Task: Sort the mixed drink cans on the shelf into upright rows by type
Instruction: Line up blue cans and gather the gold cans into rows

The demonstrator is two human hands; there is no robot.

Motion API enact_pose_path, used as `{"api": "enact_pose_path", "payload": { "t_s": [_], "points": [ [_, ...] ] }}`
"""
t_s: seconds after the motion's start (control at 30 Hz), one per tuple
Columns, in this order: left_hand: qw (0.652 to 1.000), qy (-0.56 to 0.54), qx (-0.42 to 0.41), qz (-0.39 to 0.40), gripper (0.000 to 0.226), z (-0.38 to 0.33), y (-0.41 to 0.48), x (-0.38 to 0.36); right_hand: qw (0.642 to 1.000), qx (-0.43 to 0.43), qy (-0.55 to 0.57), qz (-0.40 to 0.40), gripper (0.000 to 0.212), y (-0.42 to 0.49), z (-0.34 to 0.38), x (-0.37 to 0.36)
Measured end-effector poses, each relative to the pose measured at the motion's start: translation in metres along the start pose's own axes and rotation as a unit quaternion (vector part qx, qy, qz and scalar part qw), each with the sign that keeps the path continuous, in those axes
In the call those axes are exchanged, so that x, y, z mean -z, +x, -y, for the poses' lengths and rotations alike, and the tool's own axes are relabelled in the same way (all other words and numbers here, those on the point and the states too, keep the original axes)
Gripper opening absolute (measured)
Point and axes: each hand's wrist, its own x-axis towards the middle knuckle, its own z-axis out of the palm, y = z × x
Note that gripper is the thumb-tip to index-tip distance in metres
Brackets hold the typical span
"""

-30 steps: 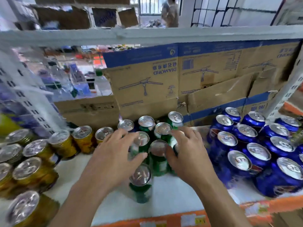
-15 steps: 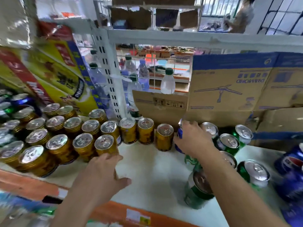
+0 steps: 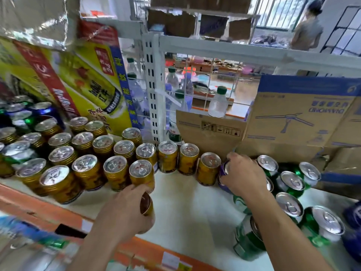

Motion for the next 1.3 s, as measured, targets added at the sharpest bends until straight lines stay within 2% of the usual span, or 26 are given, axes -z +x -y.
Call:
{"api": "enact_pose_path", "payload": {
  "t_s": [0.2, 0.33, 0.47, 0.6, 0.7, 0.77, 0.93, 1.13, 1.23, 1.3],
  "points": [
    [0.996, -0.022, 0.044, -0.078, 0.062, 0.020, 0.007, 0.013, 0.998, 0.010, 0.050, -0.021, 0.037, -0.021, 0.015, 0.017],
    [0.987, -0.034, 0.101, -0.116, 0.065, 0.038, 0.017, 0.014, 0.995, 0.025, 0.098, 0.003, 0.040, -0.029, 0.028, 0.023],
    [0.981, -0.011, 0.108, -0.162, 0.064, 0.039, 0.017, -0.001, 0.992, 0.044, 0.114, 0.021, 0.044, -0.036, 0.037, 0.018],
    [0.975, 0.048, 0.066, -0.205, 0.064, 0.020, 0.022, -0.010, 0.989, 0.035, 0.143, -0.003, 0.044, -0.039, 0.029, 0.015],
    [0.976, 0.033, -0.017, -0.214, 0.055, -0.006, 0.029, -0.017, 0.980, 0.005, 0.183, -0.071, 0.044, -0.044, 0.014, 0.025],
    [0.978, 0.027, -0.091, -0.187, 0.049, -0.033, 0.033, -0.023, 0.968, -0.018, 0.216, -0.125, 0.044, -0.048, -0.001, 0.035],
    [0.971, -0.034, -0.228, -0.058, 0.046, -0.099, 0.034, -0.041, 0.920, -0.064, 0.298, -0.246, 0.033, -0.070, -0.042, 0.059],
    [0.929, -0.129, -0.346, 0.031, 0.036, -0.163, 0.030, -0.051, 0.830, -0.144, 0.334, -0.422, 0.054, -0.115, -0.102, 0.077],
    [0.903, -0.161, -0.384, 0.106, 0.026, -0.189, 0.026, -0.048, 0.831, -0.185, 0.309, -0.423, 0.056, -0.141, -0.132, 0.085],
    [0.891, -0.136, -0.390, 0.188, 0.035, -0.201, 0.022, -0.048, 0.851, -0.216, 0.289, -0.381, 0.057, -0.153, -0.150, 0.081]
  ]
}}
